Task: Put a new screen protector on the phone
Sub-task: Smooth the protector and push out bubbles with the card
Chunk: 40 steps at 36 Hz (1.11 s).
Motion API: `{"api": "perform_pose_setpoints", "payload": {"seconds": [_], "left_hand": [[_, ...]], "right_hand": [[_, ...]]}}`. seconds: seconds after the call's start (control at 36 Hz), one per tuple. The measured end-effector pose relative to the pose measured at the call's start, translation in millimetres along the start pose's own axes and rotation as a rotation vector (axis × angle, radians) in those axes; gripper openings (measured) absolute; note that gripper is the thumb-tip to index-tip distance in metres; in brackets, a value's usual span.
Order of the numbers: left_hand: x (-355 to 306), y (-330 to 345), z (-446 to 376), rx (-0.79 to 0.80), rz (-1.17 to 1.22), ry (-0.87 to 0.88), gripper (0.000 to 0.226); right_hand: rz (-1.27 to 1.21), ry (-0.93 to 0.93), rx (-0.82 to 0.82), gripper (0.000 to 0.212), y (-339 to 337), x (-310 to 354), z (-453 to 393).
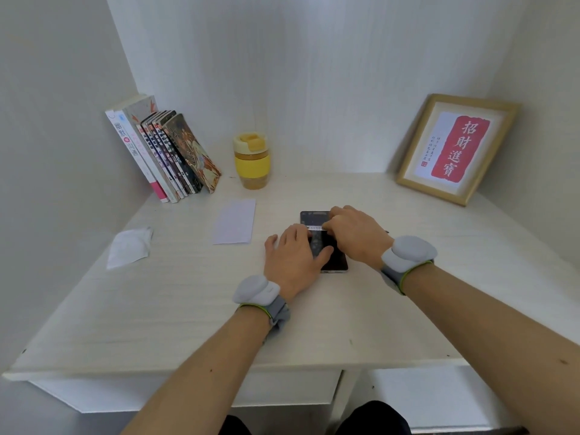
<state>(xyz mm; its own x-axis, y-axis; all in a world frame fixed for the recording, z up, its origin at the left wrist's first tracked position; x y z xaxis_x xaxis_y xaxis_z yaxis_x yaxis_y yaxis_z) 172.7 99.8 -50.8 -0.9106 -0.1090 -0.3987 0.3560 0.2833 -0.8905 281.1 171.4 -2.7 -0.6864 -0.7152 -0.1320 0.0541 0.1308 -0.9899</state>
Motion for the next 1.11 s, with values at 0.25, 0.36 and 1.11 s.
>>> {"api": "perform_pose_setpoints", "payload": {"seconds": [0.25, 0.36, 1.11], "left_hand": [[0, 1, -2, 0.03, -0.018, -0.001, 0.049], [0, 1, -1, 0.021, -0.026, 0.008, 0.049], [1, -1, 1, 0.033, -0.014, -0.015, 0.075]], "right_hand": [[0.055, 0.023, -0.025, 0.022, 5, 2, -21], [0.057, 0.03, -0.037, 0.021, 7, 0, -36], [-0.034, 0.058, -0.04, 0.021, 8, 6, -31]]}}
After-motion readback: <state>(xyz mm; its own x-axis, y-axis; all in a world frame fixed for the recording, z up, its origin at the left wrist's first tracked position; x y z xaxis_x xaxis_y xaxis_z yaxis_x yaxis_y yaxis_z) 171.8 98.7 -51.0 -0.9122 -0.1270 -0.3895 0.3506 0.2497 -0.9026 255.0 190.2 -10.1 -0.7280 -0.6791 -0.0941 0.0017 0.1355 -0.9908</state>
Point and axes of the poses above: each hand's wrist, its own z-axis away from the middle knuckle, its own y-axis out of the palm, x = y × z, the point moved 3 cm from there along -z, towards the middle knuckle, and after that the axes turned 6 degrees about x, right-handed, at the moved point
